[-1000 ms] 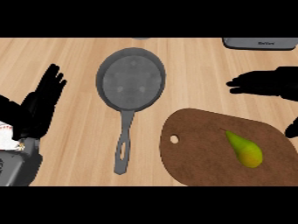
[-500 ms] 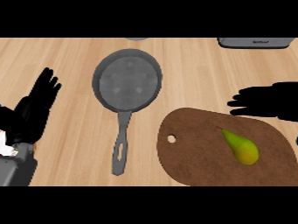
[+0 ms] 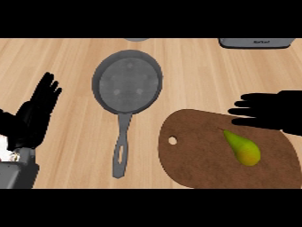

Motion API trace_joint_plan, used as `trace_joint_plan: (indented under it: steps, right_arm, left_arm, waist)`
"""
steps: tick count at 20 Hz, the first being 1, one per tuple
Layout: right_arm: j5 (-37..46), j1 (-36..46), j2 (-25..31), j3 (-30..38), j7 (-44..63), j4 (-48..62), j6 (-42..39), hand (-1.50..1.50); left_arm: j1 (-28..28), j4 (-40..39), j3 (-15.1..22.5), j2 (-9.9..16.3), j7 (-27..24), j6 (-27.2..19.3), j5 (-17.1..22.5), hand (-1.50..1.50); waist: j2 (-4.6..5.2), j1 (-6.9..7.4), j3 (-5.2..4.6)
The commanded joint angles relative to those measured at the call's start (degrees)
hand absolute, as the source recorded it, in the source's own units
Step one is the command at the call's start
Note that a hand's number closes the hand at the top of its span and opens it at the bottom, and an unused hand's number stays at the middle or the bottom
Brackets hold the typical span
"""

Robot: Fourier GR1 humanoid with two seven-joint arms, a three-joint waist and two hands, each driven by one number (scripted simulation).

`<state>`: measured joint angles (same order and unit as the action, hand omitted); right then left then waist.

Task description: Pick the pear from the cutting board and place it in the pan

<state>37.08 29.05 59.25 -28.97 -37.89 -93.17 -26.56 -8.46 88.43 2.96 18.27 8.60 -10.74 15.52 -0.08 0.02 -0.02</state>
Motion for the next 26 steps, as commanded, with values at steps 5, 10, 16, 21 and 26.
trace_joint_plan:
  steps: [5, 10, 16, 21, 26]
  right_arm:
    - [3.39, -3.06, -5.40, -0.47, 8.92, -10.08, -9.06, -1.50]
    - [10.21, -6.27, -8.81, 0.78, 7.76, -6.75, -6.73, -1.50]
    - [14.03, -6.50, -12.91, 1.09, 5.79, -3.62, -7.08, -1.50]
    - [20.18, -6.41, -14.75, -1.41, 3.02, 2.45, -4.06, -1.50]
    - [22.30, 0.21, -21.38, -0.35, 1.05, 10.27, -5.15, -1.50]
  left_arm:
    - [-1.00, -0.01, -1.10, -1.09, 1.90, 1.02, -0.54, 0.00]
    - [0.46, 2.90, -2.72, -0.51, 3.06, 2.07, -1.55, 0.00]
    - [-6.50, -3.27, -4.07, -2.34, 4.18, 1.59, -2.76, 0.00]
    - [0.43, 3.08, -2.87, -3.28, 3.52, 2.73, -3.30, 0.00]
    - [-1.15, 0.80, -4.73, -2.84, 3.50, 5.01, -2.73, 0.00]
  waist:
    - [-0.02, 0.05, -0.02]
    - [0.03, 0.18, 0.01]
    - [0.09, -0.19, 0.01]
    - [0.04, 0.25, 0.02]
    - [0.16, 0.59, 0.01]
